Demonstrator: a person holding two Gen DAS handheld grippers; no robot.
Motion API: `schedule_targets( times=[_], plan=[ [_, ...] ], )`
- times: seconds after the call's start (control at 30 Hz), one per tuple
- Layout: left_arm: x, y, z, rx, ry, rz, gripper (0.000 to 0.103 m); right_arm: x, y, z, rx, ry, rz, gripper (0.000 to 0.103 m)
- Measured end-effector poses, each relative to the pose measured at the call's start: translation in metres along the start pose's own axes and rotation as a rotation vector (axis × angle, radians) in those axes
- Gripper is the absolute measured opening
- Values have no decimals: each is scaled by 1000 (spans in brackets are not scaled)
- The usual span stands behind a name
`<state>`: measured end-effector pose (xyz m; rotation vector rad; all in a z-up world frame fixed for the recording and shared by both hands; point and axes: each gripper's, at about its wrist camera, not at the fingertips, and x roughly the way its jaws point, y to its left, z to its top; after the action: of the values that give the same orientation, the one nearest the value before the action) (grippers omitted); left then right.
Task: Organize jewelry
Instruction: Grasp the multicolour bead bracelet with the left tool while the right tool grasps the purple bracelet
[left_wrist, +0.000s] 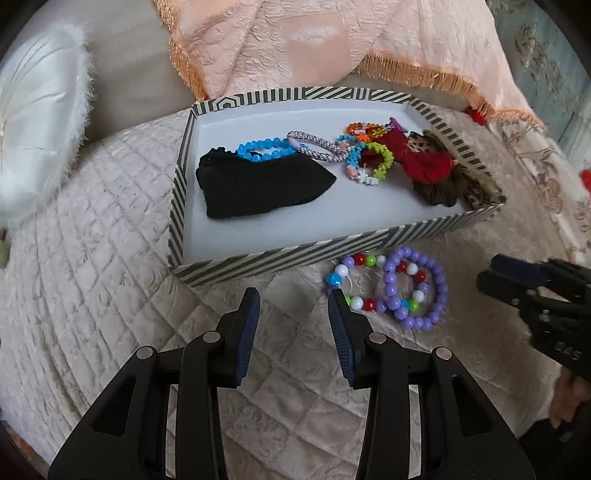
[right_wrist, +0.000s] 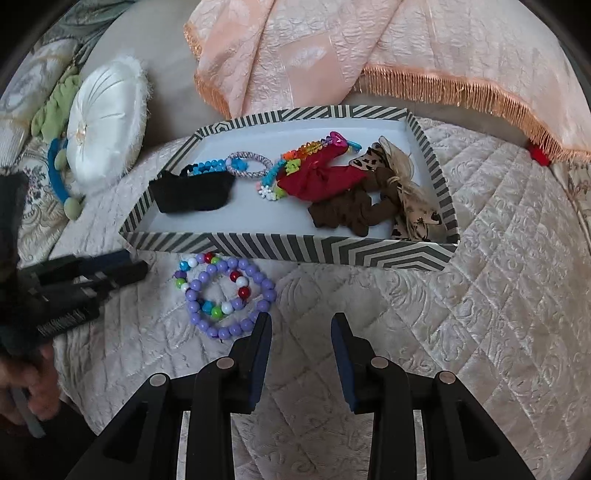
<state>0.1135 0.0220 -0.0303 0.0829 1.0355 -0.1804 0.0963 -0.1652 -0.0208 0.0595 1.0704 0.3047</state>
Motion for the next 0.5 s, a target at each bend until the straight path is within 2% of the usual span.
schedule_targets(
  times=[0.07,0.23,0.33,0.5],
  plan=[
    [0,-1,3,-19,-8,10,38,0,1,3,1,-3,4,31],
    [-19,-8,12,-32,-119,98,38,5,13,7,-33,16,-2,32],
    [-28,-8,15,-45,-164,105,38,6,21,8,-62,14,-1,32],
    [-29,-3,18,-69,-171,106,38,11,26,10,-78,20,-8,32]
  ],
)
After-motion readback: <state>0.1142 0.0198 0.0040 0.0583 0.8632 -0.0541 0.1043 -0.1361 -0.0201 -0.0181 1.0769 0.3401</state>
